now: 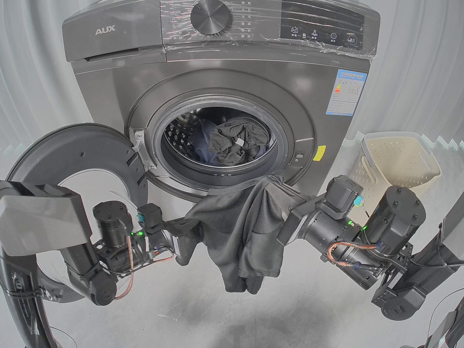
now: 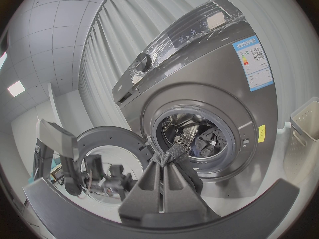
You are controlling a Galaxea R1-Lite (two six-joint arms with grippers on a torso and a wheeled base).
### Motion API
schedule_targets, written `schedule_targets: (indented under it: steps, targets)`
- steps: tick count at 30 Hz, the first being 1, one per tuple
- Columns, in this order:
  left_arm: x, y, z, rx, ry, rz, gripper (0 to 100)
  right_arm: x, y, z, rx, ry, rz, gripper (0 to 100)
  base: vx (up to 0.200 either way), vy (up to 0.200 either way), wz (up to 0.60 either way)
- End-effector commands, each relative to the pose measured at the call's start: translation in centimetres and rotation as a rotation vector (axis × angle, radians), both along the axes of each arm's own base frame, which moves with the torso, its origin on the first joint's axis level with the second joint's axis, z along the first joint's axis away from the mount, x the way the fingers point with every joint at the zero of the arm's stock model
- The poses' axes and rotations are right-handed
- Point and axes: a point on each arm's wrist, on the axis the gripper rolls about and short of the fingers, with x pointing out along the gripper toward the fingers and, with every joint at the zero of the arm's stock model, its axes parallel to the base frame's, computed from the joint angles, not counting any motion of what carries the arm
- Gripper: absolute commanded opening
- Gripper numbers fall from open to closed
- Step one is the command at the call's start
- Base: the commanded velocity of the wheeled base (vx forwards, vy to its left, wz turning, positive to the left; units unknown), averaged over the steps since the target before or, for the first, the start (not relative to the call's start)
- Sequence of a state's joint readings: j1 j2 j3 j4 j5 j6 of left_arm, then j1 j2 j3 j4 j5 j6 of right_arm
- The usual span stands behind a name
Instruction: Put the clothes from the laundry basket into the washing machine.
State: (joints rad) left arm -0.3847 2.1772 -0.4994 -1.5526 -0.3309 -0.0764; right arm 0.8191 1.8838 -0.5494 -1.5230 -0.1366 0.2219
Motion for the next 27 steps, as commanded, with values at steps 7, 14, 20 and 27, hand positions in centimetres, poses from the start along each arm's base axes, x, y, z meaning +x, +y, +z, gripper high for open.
schedule_targets:
  steps: [7, 14, 20, 27]
  targets:
    - [-4.2, 3.8, 6.8, -0.077, -0.137, 0.069, 0, -0.5, -2.8, -2.5, -0.109, 0.076, -0.027, 0, 0.0, 0.0, 0.0]
    - [-4.1, 6.0, 11.2, -0.138, -0.298, 0.131, 0, 0.1, -3.5, -2.2, -0.103, 0.066, -0.058, 0, 0.0, 0.0, 0.0]
    - [-5.4, 6.4, 13.3, -0.169, -0.37, 0.131, 0, 0.7, -3.8, -1.9, -0.095, 0.059, -0.094, 0, 0.0, 0.0, 0.0]
    - [-5.8, 6.3, 13.7, -0.173, -0.387, 0.124, 0, 2.0, -3.5, -0.2, -0.042, 0.018, -0.157, 0, 0.0, 0.0, 0.0]
